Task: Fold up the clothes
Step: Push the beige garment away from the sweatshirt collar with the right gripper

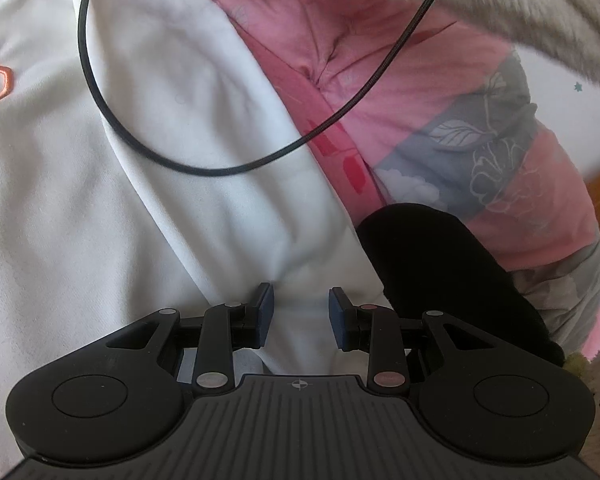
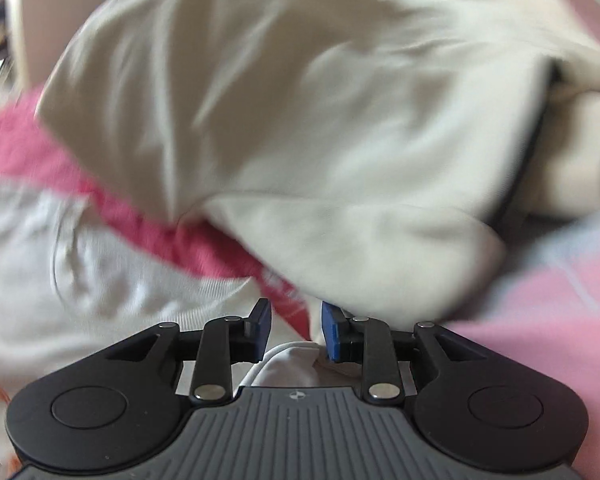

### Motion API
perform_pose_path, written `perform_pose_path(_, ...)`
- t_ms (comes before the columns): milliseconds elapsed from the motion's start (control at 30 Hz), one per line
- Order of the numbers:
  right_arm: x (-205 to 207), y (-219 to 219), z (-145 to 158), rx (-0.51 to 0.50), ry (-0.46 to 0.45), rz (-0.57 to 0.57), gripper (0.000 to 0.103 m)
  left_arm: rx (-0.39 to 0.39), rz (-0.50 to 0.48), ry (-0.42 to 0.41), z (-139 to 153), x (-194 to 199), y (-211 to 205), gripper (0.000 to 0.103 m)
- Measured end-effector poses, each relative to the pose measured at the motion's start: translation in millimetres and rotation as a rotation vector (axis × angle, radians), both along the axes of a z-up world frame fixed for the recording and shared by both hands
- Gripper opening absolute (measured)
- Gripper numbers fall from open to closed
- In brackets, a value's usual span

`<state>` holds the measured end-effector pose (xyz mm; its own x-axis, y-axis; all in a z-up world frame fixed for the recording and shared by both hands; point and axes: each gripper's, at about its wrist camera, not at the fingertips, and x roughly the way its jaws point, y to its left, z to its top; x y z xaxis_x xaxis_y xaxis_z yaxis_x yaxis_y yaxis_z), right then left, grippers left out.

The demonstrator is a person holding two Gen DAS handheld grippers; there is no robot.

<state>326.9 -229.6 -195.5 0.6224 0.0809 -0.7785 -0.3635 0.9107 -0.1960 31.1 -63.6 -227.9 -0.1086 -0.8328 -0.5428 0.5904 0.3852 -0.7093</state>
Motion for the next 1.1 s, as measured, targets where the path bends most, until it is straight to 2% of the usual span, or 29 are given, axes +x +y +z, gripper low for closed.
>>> perform_pose_path(67,9.5,4.5,-5.4,-0.024,0.052,0.057,0.031,-0.001,0.0,0.001,-0.1,0.4,0.8,0.03)
perform_pose_path(233,31.0,7.1,-17.3,-0.02,0.155,0.15,0.046,-0.005,0.001,0.009,-1.0,2.2,2.2,0.03)
perform_pose_path(367,42.7,-0.6,-23.9,0.055,0.198,0.142,0.051,-0.007,0.0,0.01,-1.3,2.2,1.9,0.03)
perform_pose_path(467,42.1,-5.8,-25.8,0.101,0.207,0.128,0.05,-0.008,0.001,0.013,-1.9,2.4,0.8,0.03)
perform_pose_path(500,41.1,-7.0,-26.1,0.113,0.208,0.123,0.045,-0.009,0.001,0.016,-2.0,2.8,0.7,0.03)
perform_pose_path(533,39.2,-7.1,-26.1,0.121,0.211,0.121,0.033,-0.01,0.002,0.018,-2.1,3.2,0.9,0.03)
perform_pose_path(600,31.4,-1.0,-22.8,0.088,0.163,0.133,0.011,-0.011,0.001,0.02,-1.9,3.6,1.4,0.03)
perform_pose_path(700,18.4,15.5,-15.7,0.014,0.031,0.177,0.009,-0.013,-0.002,0.017,-1.8,3.4,1.3,0.03)
perform_pose_path(800,10.6,32.1,-20.6,-0.051,-0.054,0.201,0.009,-0.013,-0.004,0.017,-1.8,3.4,0.5,0.03)
perform_pose_path(967,8.8,46.4,-42.8,-0.103,-0.113,0.191,0.011,-0.013,0.009,0.019,-1.5,-0.2,-1.2,0.03)
perform_pose_path(1000,7.6,46.7,-41.4,-0.098,-0.126,0.176,0.014,-0.014,0.012,0.02,-1.5,-1.1,-1.6,0.03)
perform_pose_path(1067,1.5,42.0,-28.1,-0.065,-0.149,0.156,0.03,-0.014,0.018,0.021,-1.3,-2.8,-2.3,0.03)
perform_pose_path(1100,-3.2,38.0,-19.1,-0.051,-0.165,0.154,0.033,-0.014,0.021,0.021,-1.3,-3.6,-2.7,0.03)
